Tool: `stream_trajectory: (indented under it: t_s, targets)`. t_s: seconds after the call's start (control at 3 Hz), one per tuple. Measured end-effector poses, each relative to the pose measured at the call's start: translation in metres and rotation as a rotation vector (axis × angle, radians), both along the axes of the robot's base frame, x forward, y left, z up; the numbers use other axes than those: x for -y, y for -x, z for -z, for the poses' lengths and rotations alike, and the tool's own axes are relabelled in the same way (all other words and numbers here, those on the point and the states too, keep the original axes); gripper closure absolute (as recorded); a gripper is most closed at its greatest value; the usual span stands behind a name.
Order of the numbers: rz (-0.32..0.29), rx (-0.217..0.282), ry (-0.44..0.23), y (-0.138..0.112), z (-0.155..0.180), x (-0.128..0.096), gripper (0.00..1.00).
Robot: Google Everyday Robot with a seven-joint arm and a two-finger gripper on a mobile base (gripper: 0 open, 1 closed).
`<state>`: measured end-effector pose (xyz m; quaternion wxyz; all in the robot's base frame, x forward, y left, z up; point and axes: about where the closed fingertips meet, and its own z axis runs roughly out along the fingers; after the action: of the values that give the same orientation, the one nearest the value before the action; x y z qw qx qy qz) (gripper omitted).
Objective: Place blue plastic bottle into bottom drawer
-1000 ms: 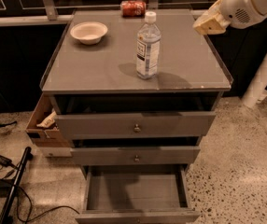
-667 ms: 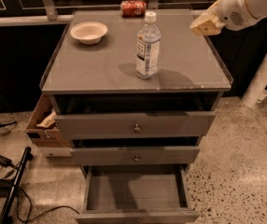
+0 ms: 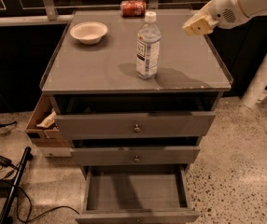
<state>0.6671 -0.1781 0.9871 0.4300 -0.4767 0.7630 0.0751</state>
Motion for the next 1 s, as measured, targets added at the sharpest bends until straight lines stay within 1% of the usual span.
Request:
stream_trajectory:
  t_s: [0.33,0.67,1.0]
  targets:
    - [-0.055,-0.046,-0.04,0.008,-0.001,-0.016,0.1]
    - [-0.076,-0.064,-0.063,0.007,0.004,-0.024,0.11]
    - [-0.099,-0.086,-0.106,0.0,0.013,-0.04,0.1]
